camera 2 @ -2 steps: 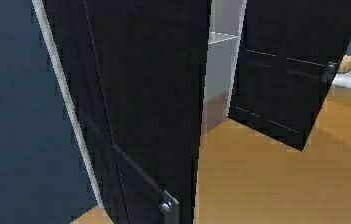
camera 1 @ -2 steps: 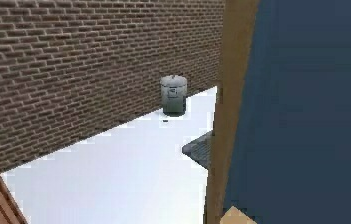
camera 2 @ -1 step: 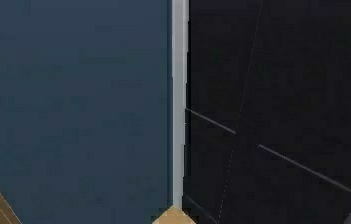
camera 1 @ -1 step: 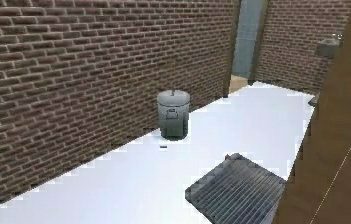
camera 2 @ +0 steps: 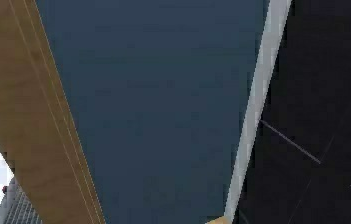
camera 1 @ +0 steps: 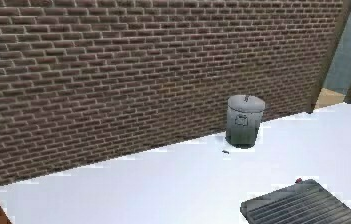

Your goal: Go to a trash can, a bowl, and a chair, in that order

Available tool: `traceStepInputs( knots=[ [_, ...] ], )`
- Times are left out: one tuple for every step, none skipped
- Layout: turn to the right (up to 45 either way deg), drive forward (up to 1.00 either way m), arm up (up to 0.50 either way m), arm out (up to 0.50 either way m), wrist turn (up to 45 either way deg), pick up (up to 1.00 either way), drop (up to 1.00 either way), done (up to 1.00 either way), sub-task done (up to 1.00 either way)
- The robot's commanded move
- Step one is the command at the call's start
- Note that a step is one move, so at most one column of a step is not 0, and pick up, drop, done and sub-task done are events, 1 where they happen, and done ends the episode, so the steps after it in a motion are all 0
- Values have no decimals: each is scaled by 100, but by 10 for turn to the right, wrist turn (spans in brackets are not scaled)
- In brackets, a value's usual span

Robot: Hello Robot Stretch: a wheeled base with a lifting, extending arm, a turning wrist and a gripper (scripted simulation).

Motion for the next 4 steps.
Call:
traceStepInputs(
  knots=[
    [0, 50, 0, 0, 0, 0, 0, 0, 0],
    [450, 0, 0, 0, 0, 0, 0, 0, 0],
    [30, 0, 0, 0, 0, 0, 0, 0, 0],
    [0, 100, 0, 0, 0, 0, 0, 0, 0]
  ],
)
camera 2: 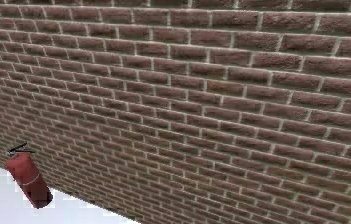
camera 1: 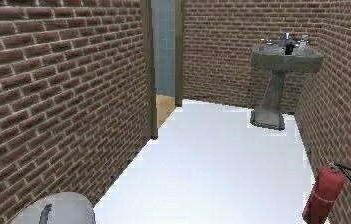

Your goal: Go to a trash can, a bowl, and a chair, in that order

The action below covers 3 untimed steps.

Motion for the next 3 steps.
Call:
traceStepInputs(
  knots=[
    [0, 100, 0, 0, 0, 0, 0, 0, 0],
    [0, 100, 0, 0, 0, 0, 0, 0, 0],
    [90, 0, 0, 0, 0, 0, 0, 0, 0]
  ],
)
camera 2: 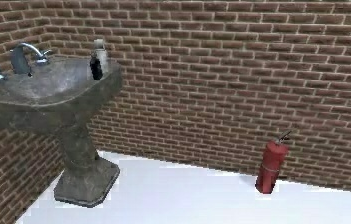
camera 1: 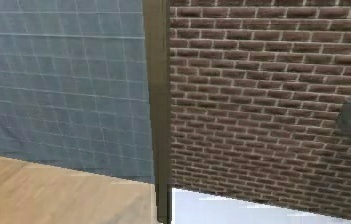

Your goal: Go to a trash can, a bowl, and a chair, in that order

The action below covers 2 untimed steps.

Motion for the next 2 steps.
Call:
traceStepInputs(
  knots=[
    [0, 15, 0, 0, 0, 0, 0, 0, 0],
    [180, 0, 0, 0, 0, 0, 0, 0, 0]
  ],
)
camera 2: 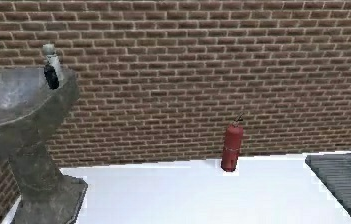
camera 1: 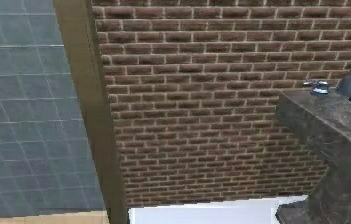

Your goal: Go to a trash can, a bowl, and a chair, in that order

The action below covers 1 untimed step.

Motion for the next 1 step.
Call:
traceStepInputs(
  knots=[
    [0, 30, 0, 0, 0, 0, 0, 0, 0]
  ],
)
